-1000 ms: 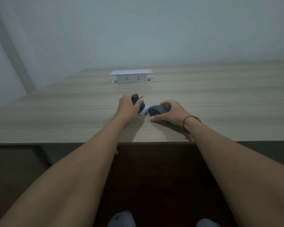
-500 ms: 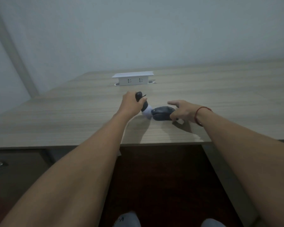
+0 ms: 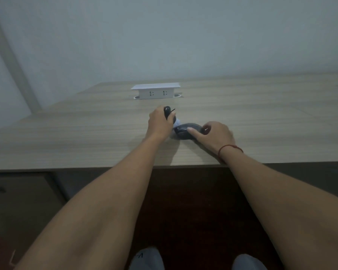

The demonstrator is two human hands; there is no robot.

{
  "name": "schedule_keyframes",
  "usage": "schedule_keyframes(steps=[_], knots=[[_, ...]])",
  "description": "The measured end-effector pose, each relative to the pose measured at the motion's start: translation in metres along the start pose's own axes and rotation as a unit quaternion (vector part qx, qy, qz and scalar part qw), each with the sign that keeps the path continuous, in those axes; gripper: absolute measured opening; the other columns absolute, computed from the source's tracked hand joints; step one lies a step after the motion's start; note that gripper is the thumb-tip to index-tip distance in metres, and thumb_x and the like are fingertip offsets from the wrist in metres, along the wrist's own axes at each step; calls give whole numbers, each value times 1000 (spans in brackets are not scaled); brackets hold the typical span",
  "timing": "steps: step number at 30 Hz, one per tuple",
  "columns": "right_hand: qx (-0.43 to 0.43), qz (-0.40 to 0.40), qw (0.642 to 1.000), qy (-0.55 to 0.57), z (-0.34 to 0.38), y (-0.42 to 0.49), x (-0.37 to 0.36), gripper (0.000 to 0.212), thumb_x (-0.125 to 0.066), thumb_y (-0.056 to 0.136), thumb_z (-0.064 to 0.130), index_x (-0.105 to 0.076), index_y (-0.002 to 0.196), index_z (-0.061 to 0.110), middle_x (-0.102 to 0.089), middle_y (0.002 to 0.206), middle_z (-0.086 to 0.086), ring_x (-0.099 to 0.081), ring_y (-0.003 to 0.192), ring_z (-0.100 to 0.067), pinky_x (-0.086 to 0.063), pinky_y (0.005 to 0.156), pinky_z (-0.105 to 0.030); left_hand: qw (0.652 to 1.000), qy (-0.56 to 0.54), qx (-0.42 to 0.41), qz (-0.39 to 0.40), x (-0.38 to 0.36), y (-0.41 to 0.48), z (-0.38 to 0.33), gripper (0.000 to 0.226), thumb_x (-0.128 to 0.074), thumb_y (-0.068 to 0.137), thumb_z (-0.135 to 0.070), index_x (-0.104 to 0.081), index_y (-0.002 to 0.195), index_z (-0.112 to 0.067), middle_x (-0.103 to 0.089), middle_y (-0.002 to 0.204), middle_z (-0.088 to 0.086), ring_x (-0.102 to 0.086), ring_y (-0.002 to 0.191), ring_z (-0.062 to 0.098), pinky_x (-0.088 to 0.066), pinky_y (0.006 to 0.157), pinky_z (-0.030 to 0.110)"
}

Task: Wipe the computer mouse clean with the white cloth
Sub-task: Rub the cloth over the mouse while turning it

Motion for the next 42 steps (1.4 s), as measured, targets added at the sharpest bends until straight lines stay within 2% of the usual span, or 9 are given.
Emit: schedule_keyframes(steps=[4, 8, 11, 16, 24, 28, 33, 38, 42], knots=[[10, 37, 999, -16, -6, 8, -8, 61, -36, 60, 86, -60, 80, 34, -66, 89, 2, -60, 88, -23, -55, 80, -43, 1000, 12, 17, -1, 7, 0, 7, 24, -59, 94, -24, -61, 101, -1, -61, 102, 13, -55, 87, 23, -42, 76, 30], [9, 31, 999, 3, -5, 13, -6, 35, -48, 87, 54, -65, 108, 32, -68, 111, -5, -59, 105, -31, -47, 94, -44, 998, -33, 37, 46, 8, -3, 12, 19, -64, 91, -24, -63, 94, -5, -63, 96, 12, -64, 91, 30, -59, 79, 44], [-11, 34, 999, 39, 0, 18, -4, 34, -39, 96, 41, -66, 105, 23, -67, 114, -10, -57, 110, -35, -41, 96, -41, 994, -55, 38, 83, 17, -2, 12, 22, -65, 90, -25, -64, 92, -3, -65, 92, 13, -69, 89, 33, -62, 69, 46], [8, 102, 994, 47, 11, 14, -8, 68, -49, 72, 78, -55, 117, 28, -61, 121, -2, -56, 109, -27, -42, 100, -47, 994, -111, 17, 0, 25, 9, -2, 27, -63, 92, -22, -65, 101, 4, -62, 91, 14, -65, 72, 28, -62, 67, 44], [25, 135, 988, 70, 7, 23, -16, 89, -62, 41, 83, -48, 114, 34, -58, 110, 4, -57, 104, -22, -47, 97, -49, 1000, 27, 8, 9, 0, 12, 6, 29, -61, 92, -28, -65, 94, 0, -66, 96, 17, -62, 87, 30, -48, 74, 31], [31, 150, 985, 74, 7, 25, -18, 82, -61, 50, 81, -47, 116, 36, -60, 116, 2, -57, 105, -23, -45, 98, -49, 998, -53, -29, -10, -5, 18, -11, 33, -60, 89, -33, -63, 87, 0, -66, 86, 16, -66, 82, 35, -58, 74, 46], [-1, 139, 984, 112, 6, 27, -19, 96, -61, 41, 85, -47, 121, 33, -58, 123, 1, -54, 111, -25, -47, 98, -49, 988, 122, -10, 91, -3, 27, -7, 30, -57, 95, -27, -61, 103, 1, -63, 103, 19, -62, 95, 34, -48, 77, 34], [-13, 129, 985, 111, 7, 27, -22, 124, -62, 41, 85, -22, 146, 32, -53, 139, -5, -52, 122, -32, -43, 102, -55, 997, -2, -60, 42, -5, 22, -26, 23, -58, 93, -27, -59, 82, -7, -59, 83, 10, -61, 82, 30, -50, 71, 35], [-16, 117, 987, 111, 8, 28, -21, 133, -63, 40, 85, -12, 149, 28, -51, 142, -6, -50, 126, -33, -42, 104, -54, 992, 104, -14, 71, -13, 26, -18, 22, -55, 96, -24, -60, 97, -3, -63, 104, 19, -61, 98, 35, -44, 76, 32]])
Point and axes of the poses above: each hand's wrist, its own y-axis towards the middle knuckle, its own x-axis out of the back of the hand, z = x × y, the point moved 1 cm from there along y, towards the middle knuckle
